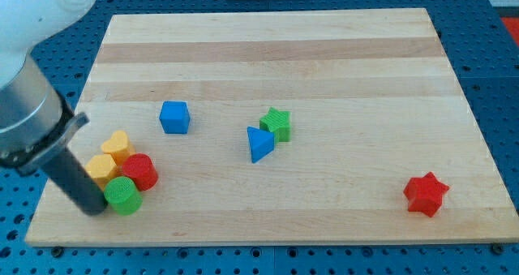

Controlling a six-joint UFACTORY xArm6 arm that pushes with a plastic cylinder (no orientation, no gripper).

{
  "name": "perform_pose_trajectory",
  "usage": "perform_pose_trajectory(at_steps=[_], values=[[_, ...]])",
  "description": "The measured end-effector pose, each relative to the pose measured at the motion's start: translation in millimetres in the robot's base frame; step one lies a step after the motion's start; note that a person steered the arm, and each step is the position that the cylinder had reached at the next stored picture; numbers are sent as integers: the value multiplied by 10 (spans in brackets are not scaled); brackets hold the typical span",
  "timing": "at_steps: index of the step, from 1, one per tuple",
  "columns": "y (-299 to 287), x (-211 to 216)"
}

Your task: Slide the red circle bottom left to the blue triangle

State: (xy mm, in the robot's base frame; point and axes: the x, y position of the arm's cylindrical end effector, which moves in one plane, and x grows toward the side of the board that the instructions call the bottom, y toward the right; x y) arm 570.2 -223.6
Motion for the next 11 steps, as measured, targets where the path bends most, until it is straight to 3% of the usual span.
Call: perform_pose_trajectory(at_steps=[1,3,6,11], values=[[40,-366],[43,-403],[1111,-381],[1112,-315]])
